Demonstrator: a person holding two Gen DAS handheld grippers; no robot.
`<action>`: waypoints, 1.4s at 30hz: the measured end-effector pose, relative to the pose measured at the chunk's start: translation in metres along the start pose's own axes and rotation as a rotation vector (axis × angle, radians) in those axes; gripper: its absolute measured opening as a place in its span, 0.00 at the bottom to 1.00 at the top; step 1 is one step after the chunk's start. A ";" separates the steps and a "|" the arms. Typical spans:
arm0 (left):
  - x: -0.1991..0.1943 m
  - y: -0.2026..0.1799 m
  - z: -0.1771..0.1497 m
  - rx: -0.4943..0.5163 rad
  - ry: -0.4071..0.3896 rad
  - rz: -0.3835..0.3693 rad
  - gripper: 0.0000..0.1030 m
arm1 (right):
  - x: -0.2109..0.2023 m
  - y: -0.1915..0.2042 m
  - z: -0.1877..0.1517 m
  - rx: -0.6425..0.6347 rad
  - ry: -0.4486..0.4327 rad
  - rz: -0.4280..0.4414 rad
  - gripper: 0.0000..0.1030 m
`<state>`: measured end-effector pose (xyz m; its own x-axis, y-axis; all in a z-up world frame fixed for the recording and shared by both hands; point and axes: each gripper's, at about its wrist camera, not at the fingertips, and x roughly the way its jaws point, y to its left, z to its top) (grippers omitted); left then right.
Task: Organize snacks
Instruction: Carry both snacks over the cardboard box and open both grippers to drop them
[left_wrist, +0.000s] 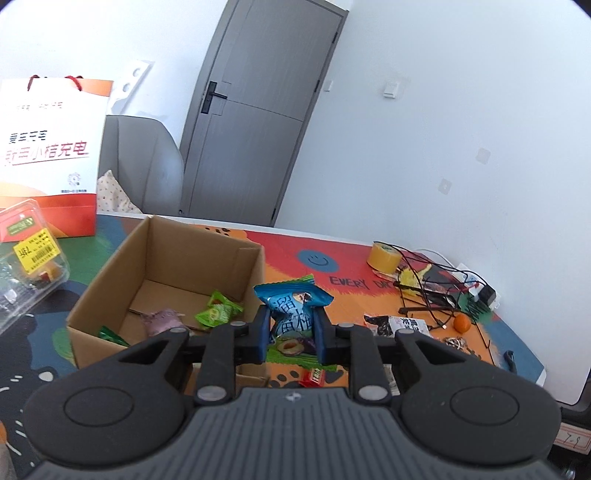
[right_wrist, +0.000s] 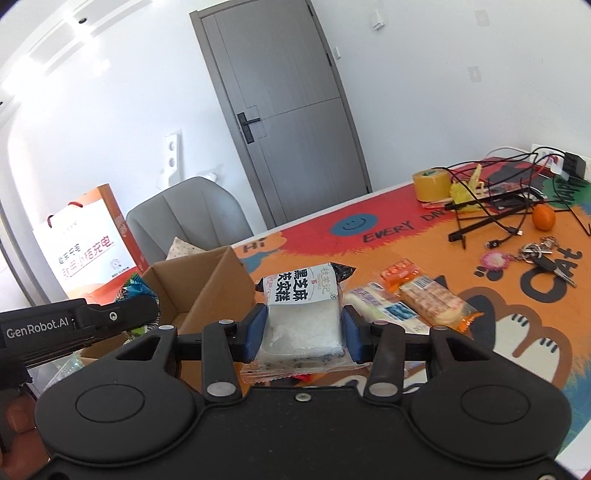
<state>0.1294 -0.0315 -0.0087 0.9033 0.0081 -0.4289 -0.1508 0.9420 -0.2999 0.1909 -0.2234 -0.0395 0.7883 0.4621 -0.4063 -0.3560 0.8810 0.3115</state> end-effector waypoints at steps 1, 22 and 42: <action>-0.002 0.003 0.002 -0.005 -0.006 0.006 0.22 | 0.000 0.003 0.001 -0.004 -0.002 0.005 0.43; 0.004 0.079 0.022 -0.116 -0.035 0.119 0.22 | 0.035 0.073 0.010 -0.063 0.021 0.117 0.43; 0.019 0.106 0.031 -0.177 -0.044 0.209 0.49 | 0.089 0.090 0.017 -0.038 0.077 0.152 0.43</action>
<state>0.1433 0.0791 -0.0227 0.8614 0.2140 -0.4606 -0.3996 0.8453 -0.3547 0.2377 -0.1051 -0.0332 0.6836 0.5956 -0.4219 -0.4879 0.8028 0.3426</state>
